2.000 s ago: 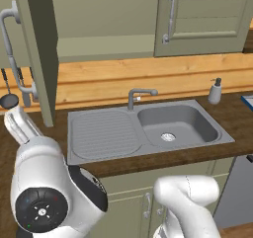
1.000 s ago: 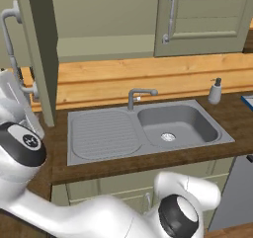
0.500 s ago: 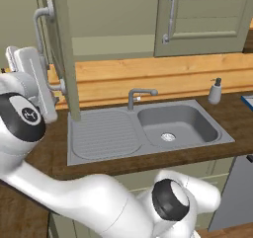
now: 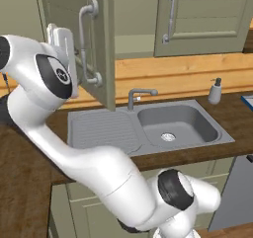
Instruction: Pick the kettle from the counter and place it on the tray. Then pick the mug from the cabinet and place it on the tray. Then close the cabinet doors.
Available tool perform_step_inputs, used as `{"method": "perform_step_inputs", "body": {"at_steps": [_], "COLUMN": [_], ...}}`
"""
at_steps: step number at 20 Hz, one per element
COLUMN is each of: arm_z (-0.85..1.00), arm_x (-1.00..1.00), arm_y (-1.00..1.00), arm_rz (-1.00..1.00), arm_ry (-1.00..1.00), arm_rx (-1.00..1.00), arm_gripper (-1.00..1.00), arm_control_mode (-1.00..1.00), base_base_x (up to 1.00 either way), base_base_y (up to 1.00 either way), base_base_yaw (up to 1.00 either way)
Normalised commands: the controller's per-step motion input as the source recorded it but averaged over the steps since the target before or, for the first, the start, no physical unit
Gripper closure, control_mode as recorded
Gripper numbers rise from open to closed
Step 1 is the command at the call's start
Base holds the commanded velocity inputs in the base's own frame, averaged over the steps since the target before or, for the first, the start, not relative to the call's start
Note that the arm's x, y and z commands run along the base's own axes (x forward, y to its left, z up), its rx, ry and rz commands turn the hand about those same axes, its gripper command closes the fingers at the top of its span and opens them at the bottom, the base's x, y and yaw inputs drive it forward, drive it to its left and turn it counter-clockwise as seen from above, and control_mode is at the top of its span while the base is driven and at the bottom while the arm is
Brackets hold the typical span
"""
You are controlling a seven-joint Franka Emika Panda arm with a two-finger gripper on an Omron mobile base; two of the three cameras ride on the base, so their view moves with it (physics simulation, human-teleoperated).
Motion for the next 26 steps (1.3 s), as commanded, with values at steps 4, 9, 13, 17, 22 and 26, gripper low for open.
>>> {"method": "perform_step_inputs", "body": {"at_steps": [4,9,13,17,22,26], "arm_z": [0.0,0.0,0.0,0.0,0.0,0.0], "arm_x": [0.76,0.77,0.72,0.73,0.71,0.72], "arm_y": [-0.76,-0.74,-0.74,-0.7,-0.57,-0.42], "arm_rz": [0.0,0.0,0.0,0.01,0.04,0.05], "arm_ry": [-0.01,-0.06,-0.11,-0.12,-0.13,-0.15], "arm_rx": [0.12,0.15,0.16,0.17,0.18,0.19], "arm_gripper": [-1.0,-1.0,-1.0,-1.0,-1.0,-1.0], "arm_control_mode": [-1.0,-1.0,-1.0,-1.0,-1.0,-1.0], "base_base_x": [0.0,0.0,0.0,0.0,0.0,0.0], "base_base_y": [0.0,0.0,0.0,0.0,0.0,0.0], "base_base_yaw": [0.0,0.0,0.0,0.0,0.0,0.0]}}
